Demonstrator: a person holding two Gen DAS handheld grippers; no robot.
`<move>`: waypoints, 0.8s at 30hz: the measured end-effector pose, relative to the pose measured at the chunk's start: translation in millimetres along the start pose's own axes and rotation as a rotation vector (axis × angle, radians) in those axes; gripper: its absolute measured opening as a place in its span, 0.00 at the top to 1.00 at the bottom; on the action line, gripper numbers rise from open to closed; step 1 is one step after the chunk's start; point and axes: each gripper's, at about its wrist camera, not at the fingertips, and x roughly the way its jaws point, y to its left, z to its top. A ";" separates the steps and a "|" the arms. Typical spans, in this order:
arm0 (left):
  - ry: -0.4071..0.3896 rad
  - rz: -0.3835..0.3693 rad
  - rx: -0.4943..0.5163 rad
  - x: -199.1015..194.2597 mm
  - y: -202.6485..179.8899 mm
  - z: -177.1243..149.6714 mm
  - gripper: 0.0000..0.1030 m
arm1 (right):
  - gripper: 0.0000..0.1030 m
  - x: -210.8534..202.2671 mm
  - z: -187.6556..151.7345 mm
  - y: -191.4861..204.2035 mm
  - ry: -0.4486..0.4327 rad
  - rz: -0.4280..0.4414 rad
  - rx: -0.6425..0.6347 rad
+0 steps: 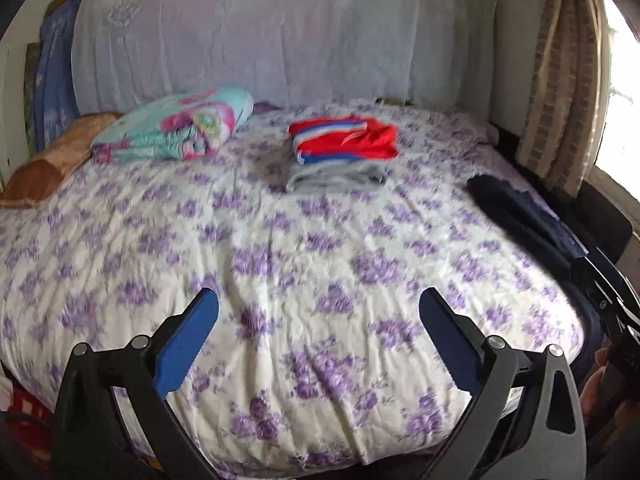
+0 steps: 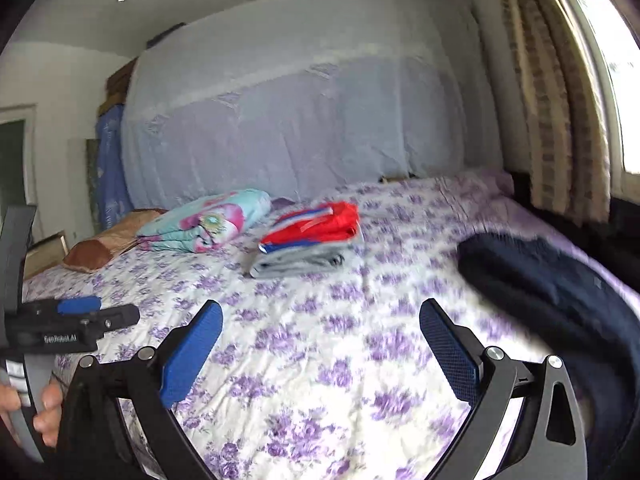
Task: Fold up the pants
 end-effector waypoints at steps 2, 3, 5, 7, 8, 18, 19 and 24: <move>0.059 0.028 -0.006 15.9 3.5 -16.7 0.05 | 0.04 14.7 -15.6 0.5 0.071 0.007 0.009; 0.060 0.053 -0.009 18.1 6.0 -22.6 0.05 | 0.04 20.0 -19.5 2.3 0.094 0.009 -0.003; 0.035 0.096 -0.007 18.8 10.1 -28.1 0.05 | 0.04 23.6 -22.9 7.6 0.096 0.003 -0.026; 0.024 0.111 0.003 19.1 10.9 -26.9 0.05 | 0.04 23.6 -22.2 9.6 0.073 0.010 -0.031; 0.024 0.112 0.008 19.8 10.8 -25.4 0.05 | 0.04 25.3 -22.6 11.1 0.069 0.014 -0.037; 0.011 0.096 0.022 27.4 12.9 -25.0 0.05 | 0.04 47.7 -29.3 22.2 0.133 0.041 -0.087; 0.015 0.100 0.021 28.9 13.4 -24.9 0.05 | 0.04 49.1 -30.2 21.9 0.138 0.040 -0.084; 0.045 0.112 0.024 37.9 14.2 -26.1 0.05 | 0.04 49.9 -32.2 27.1 0.127 0.037 -0.106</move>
